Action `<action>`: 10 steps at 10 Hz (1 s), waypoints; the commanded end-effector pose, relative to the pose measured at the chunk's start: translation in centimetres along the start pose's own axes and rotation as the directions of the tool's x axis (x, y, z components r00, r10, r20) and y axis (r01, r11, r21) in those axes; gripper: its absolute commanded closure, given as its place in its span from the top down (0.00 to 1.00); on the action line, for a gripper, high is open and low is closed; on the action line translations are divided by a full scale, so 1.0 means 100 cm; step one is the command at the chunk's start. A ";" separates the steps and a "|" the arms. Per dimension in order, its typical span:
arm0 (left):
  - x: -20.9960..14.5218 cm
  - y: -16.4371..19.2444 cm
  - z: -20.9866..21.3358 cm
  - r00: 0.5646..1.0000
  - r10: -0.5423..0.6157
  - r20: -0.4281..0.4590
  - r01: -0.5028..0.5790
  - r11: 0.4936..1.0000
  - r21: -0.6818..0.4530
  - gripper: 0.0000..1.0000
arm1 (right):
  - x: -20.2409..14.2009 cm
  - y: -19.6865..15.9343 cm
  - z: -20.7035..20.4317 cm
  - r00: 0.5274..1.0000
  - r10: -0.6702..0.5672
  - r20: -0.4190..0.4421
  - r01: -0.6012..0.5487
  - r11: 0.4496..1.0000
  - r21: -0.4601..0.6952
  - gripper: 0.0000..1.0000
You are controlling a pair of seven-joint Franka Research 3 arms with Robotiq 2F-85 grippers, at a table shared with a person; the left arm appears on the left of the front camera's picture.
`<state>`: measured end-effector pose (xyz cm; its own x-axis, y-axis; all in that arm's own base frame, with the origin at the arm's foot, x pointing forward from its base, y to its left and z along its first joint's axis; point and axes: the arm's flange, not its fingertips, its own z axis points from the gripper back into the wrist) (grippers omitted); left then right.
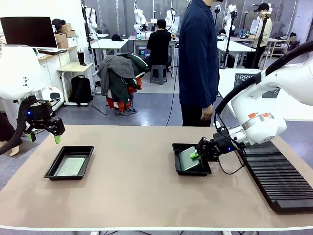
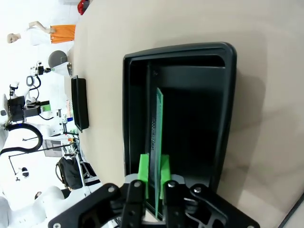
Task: Inspect and transfer BCBs to ESD trays.
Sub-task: Pick up the Blank PCB from the PCB Rack and place it in the right ESD tray.
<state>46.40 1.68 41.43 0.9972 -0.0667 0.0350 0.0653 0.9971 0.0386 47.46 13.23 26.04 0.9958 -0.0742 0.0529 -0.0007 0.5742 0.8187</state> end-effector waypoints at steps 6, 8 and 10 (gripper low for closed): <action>0.000 0.001 -0.001 1.000 0.002 0.005 -0.002 1.000 0.000 1.00 | 0.001 0.053 0.016 0.999 -0.032 -0.031 0.024 0.970 -0.243 0.52; 0.000 0.001 -0.001 1.000 0.002 0.005 -0.002 1.000 0.000 1.00 | 0.009 0.068 0.014 0.998 -0.041 -0.054 0.019 0.935 -0.353 0.62; 0.000 0.001 -0.001 1.000 0.002 0.005 -0.002 1.000 0.000 1.00 | 0.013 0.087 0.012 0.997 -0.033 -0.066 -0.002 0.881 -0.474 0.73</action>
<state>46.40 1.69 41.43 0.9972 -0.0666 0.0350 0.0653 0.9971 0.0386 48.10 16.10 32.42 0.9993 -0.0375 -0.0061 0.0351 0.8488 0.5276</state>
